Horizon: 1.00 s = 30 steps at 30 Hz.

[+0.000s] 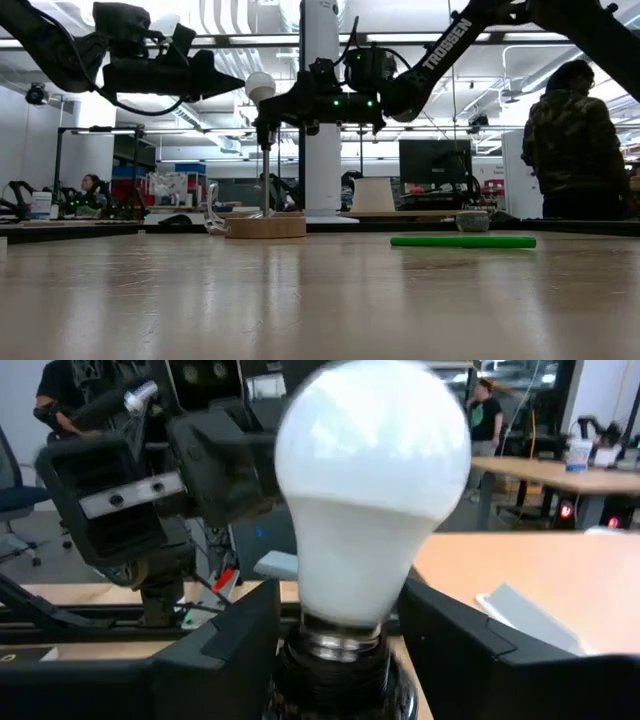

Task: Screw lightbulb
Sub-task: Insert the lightbulb into the lamp

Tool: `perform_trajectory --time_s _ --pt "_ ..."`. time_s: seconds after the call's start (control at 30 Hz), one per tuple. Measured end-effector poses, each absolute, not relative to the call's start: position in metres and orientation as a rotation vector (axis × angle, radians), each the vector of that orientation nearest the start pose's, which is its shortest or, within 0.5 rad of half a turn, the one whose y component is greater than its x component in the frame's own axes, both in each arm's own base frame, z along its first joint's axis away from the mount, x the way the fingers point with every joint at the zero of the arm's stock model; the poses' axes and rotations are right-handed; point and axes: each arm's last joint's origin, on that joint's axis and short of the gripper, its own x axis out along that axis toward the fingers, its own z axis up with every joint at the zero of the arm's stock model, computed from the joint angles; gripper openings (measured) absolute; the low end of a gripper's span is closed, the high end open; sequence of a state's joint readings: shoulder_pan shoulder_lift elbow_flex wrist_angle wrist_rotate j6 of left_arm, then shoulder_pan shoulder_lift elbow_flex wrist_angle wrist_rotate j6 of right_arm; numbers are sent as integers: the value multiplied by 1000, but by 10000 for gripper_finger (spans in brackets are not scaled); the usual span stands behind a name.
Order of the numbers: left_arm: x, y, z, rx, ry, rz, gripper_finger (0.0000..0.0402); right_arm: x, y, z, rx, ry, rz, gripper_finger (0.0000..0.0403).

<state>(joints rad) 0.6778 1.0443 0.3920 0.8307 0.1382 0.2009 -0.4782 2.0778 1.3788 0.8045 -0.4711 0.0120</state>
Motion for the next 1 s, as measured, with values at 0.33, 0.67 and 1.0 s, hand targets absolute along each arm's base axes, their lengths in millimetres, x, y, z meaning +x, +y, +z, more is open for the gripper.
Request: perform_trajectory --time_s 0.33,0.67,1.0 --pt "169 131 249 271 -118 555 0 417 -201 241 -50 -41 -8 195" --pt "167 129 251 276 -130 556 0 415 -202 239 -22 12 -10 195" --pt "164 129 252 274 -103 594 0 405 -198 248 -8 138 -4 195"
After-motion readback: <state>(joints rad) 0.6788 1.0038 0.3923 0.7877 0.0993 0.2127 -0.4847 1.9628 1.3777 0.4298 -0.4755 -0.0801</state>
